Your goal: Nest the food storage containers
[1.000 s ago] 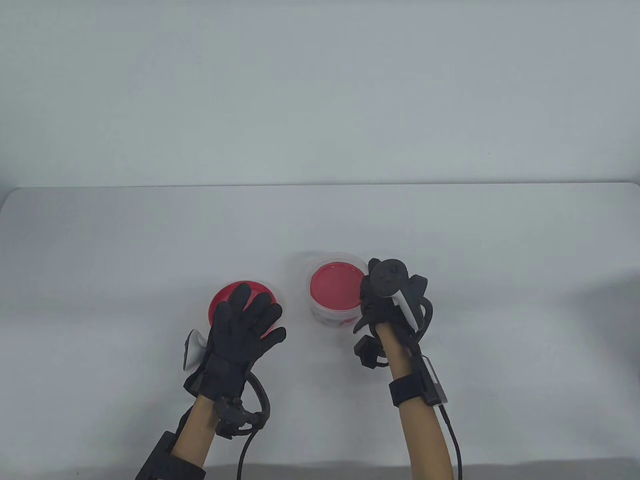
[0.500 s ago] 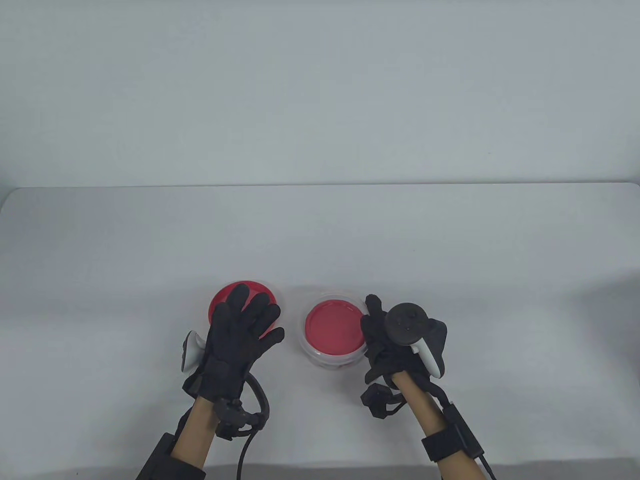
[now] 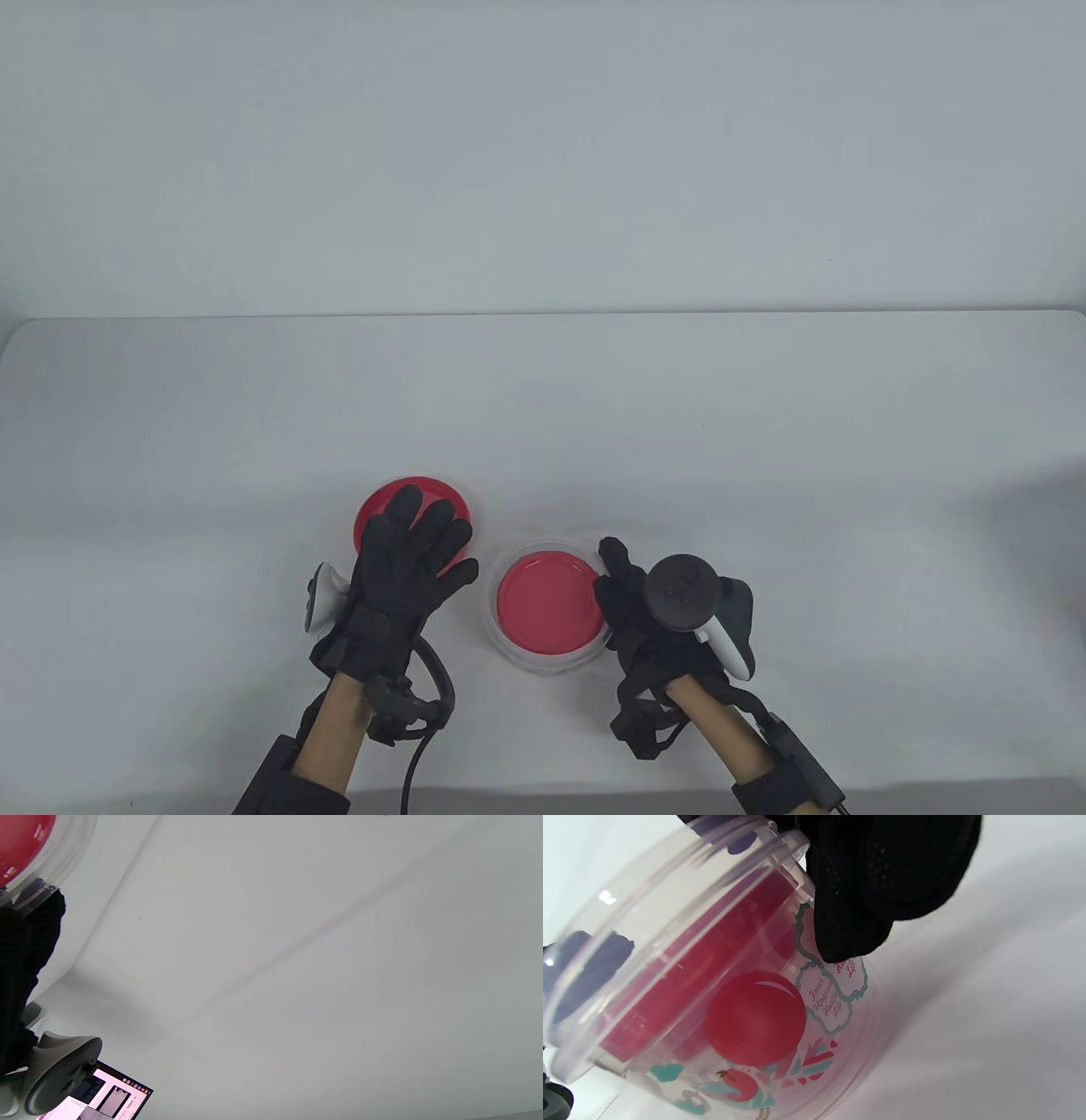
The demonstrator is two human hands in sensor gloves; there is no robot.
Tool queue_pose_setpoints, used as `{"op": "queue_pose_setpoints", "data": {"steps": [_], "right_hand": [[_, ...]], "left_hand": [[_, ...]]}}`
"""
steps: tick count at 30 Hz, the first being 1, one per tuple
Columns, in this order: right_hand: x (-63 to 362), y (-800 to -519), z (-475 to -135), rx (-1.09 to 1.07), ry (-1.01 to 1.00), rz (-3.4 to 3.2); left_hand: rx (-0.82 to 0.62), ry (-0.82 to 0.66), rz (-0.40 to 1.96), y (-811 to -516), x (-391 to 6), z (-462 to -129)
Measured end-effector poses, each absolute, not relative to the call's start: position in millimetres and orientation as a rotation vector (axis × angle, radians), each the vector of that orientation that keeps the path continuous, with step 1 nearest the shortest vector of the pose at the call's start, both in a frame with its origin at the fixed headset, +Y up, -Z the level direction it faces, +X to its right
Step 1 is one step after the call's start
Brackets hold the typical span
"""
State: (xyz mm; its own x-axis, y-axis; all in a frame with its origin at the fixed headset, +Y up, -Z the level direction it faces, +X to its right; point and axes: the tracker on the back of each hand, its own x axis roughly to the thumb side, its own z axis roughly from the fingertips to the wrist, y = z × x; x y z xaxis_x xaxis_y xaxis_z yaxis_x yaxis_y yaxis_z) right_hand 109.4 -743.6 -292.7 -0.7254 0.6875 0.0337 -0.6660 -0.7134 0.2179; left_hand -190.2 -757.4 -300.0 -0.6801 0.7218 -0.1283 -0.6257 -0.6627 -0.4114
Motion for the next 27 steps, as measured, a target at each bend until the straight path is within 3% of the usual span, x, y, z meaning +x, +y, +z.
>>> {"op": "queue_pose_setpoints", "data": {"steps": [4,9,15,22,27], "right_hand": [[111,-745,-292,0.148,0.256,2.349],[112,-746,-291,0.15,0.273,2.323],[112,-747,-291,0.156,0.277,2.316],[112,-746,-291,0.157,0.285,2.315],[112,-747,-292,0.156,0.287,2.314]], "left_hand": [[-0.348,-0.414,2.178,-754,-194,-300],[-0.266,-0.332,1.812,-744,-205,-301],[-0.095,-0.068,1.389,-730,-219,-317],[-0.331,0.33,0.902,-733,-226,-350],[-0.488,0.523,0.663,-747,-227,-363]]}}
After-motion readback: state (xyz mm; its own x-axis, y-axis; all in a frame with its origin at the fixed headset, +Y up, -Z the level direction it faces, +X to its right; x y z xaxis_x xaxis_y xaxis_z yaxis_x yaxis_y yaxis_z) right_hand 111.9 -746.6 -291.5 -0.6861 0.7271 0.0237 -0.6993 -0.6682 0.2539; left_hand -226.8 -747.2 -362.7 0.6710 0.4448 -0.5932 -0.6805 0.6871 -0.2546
